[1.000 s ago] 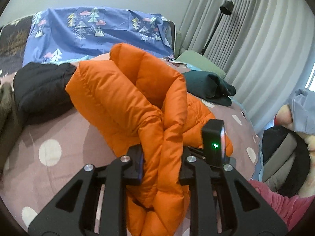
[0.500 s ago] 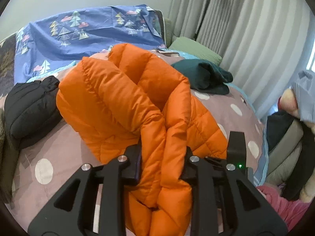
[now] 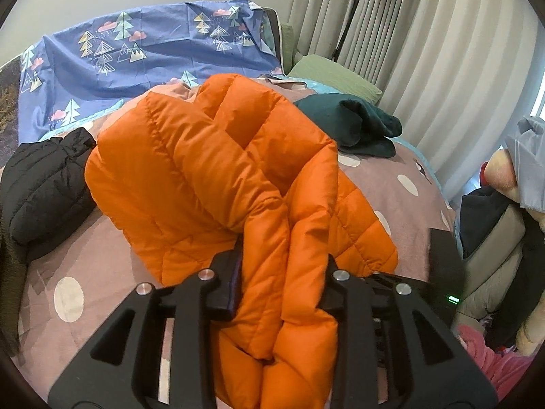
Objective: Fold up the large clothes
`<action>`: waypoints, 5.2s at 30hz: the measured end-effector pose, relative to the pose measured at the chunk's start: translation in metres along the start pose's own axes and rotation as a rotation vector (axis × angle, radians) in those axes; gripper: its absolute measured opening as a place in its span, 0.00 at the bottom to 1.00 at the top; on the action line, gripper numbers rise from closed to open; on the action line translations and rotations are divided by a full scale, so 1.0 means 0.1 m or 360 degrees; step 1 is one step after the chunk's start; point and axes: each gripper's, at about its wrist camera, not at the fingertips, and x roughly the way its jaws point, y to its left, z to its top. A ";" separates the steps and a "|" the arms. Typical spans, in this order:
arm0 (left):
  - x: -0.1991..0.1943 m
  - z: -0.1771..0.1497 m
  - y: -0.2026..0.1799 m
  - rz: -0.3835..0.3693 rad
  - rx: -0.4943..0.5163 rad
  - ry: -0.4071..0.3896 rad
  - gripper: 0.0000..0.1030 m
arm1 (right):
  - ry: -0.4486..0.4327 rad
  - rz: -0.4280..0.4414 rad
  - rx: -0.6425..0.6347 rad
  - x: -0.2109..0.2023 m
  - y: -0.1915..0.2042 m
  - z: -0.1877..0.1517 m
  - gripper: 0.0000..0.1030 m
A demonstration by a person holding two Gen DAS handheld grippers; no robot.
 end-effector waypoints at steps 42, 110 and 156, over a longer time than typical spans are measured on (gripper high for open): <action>1.08 0.45 0.27 -0.0161 -0.0057 0.0036 0.55 | -0.0365 -0.0062 0.0311 -0.57 -0.23 -0.07 0.72; 3.02 0.77 -0.62 0.0044 0.0455 0.0270 0.25 | -0.0054 -0.0496 0.0548 -0.07 -1.25 -0.30 0.00; 2.43 0.51 0.52 0.0278 0.0304 0.0136 0.04 | 0.0047 -0.0572 0.0218 0.26 -1.19 0.14 0.00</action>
